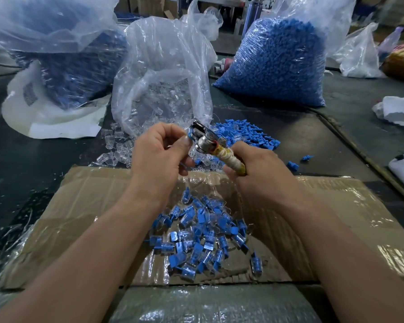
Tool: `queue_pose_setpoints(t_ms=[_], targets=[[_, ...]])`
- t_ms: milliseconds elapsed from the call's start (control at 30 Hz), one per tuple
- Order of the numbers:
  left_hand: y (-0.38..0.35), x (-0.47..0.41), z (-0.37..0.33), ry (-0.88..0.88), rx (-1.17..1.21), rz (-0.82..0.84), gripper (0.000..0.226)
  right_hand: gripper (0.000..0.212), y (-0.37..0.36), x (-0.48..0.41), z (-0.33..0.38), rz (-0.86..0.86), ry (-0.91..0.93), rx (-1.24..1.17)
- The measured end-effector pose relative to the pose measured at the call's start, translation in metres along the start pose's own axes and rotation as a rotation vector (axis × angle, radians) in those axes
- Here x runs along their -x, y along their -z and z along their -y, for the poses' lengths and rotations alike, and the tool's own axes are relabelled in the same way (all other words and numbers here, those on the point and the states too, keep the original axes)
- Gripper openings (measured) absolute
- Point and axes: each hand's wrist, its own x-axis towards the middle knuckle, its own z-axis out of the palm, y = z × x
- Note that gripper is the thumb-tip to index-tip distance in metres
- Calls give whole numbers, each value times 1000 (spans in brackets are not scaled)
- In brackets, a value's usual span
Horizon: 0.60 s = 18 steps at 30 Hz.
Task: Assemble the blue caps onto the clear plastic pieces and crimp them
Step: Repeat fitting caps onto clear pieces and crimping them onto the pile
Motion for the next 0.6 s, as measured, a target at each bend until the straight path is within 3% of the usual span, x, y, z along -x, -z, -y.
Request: queue_pose_setpoints(t_ms=[133, 333, 467, 600], targets=[[0, 0, -1, 43, 17, -1, 15, 17, -2, 0, -4, -18, 18, -18], [10, -7, -4, 119, 80, -100, 12, 14, 5, 0, -16, 104, 16, 42], [17, -8, -10, 207, 64, 140, 1, 14, 7, 1, -19, 170, 18, 95], [13, -2, -12, 255, 28, 407, 8, 11, 6, 0, -20, 212, 51, 154]])
